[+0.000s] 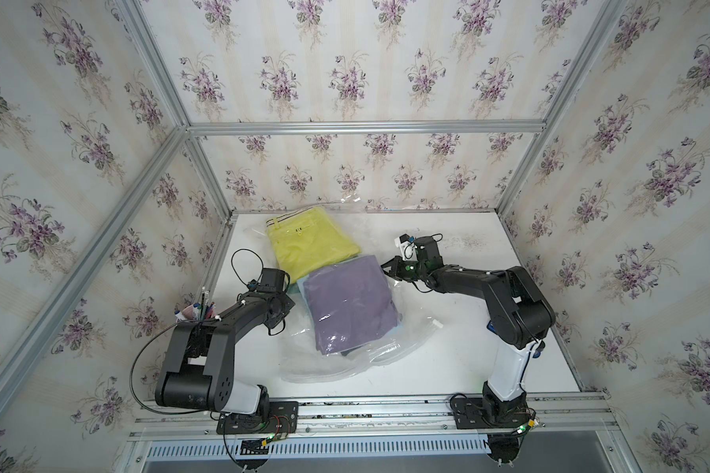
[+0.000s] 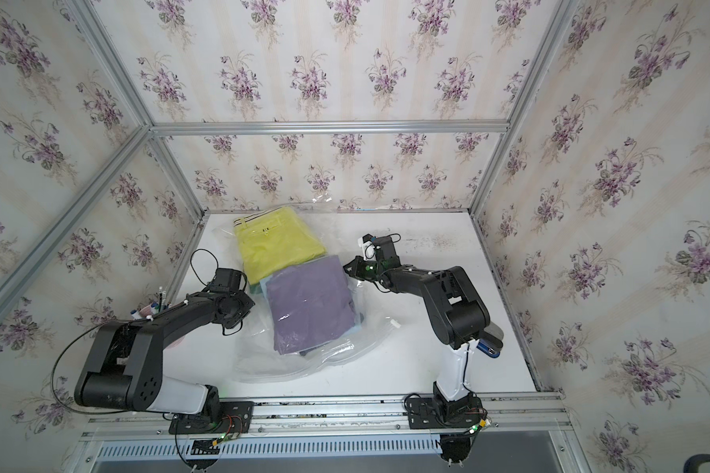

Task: Take the trousers out of the vacuum bag
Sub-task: Adjust the vacuum bag at the center of the board.

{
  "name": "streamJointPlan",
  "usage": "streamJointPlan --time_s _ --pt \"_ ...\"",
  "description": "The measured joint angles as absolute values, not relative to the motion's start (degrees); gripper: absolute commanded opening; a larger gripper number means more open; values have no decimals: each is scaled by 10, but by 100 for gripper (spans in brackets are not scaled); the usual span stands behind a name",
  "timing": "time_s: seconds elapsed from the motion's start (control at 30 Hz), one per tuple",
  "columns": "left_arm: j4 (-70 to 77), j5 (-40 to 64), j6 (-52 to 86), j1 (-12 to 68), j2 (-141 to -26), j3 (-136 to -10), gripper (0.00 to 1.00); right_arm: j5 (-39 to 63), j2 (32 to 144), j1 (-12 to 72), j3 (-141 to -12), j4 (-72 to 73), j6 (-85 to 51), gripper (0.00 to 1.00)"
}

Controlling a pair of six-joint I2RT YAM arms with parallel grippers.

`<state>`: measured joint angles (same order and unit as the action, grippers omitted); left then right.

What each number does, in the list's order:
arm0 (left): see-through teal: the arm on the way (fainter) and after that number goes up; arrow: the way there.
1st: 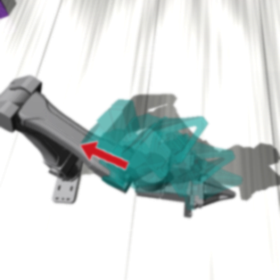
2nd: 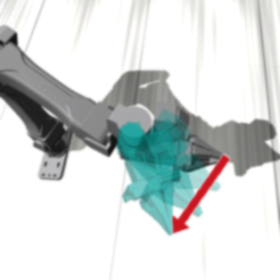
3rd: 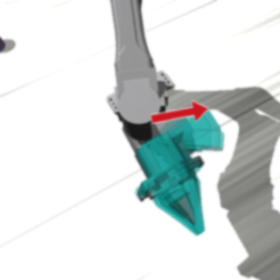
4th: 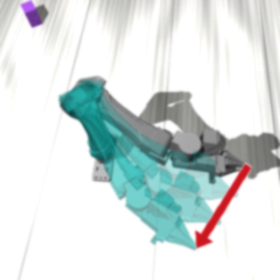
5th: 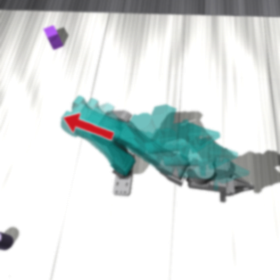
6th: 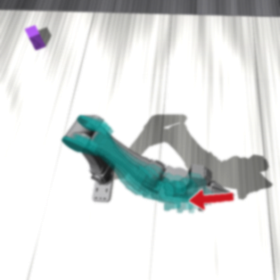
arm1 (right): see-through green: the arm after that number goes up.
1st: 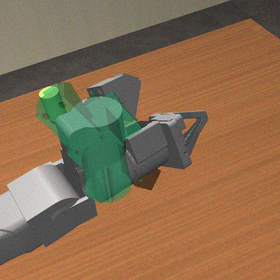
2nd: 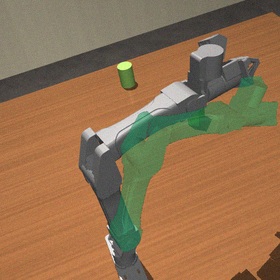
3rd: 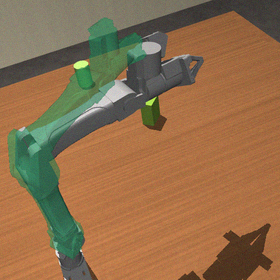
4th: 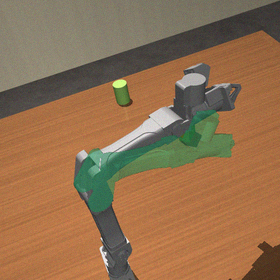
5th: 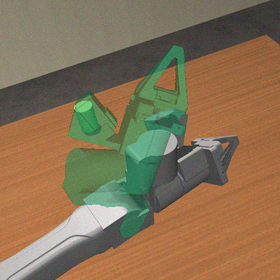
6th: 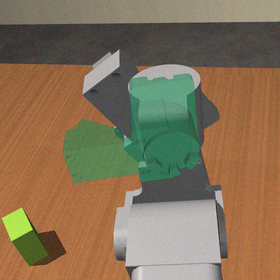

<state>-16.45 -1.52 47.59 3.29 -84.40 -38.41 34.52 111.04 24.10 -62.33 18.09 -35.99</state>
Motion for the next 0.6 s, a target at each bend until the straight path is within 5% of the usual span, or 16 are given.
streamJointPlan --time_s 0.37,0.43,0.53,0.6 --pt "-162 -11 484 33 -845 -396 6 322 1182 259 -754 138 -358 0" --pt "-176 -14 477 33 -819 -399 29 305 1169 258 -743 121 -348 0" --pt "-189 -20 463 33 -766 -412 76 287 1135 250 -709 108 -341 32" --pt "-195 -22 451 33 -738 -424 97 267 1104 239 -677 109 -337 54"
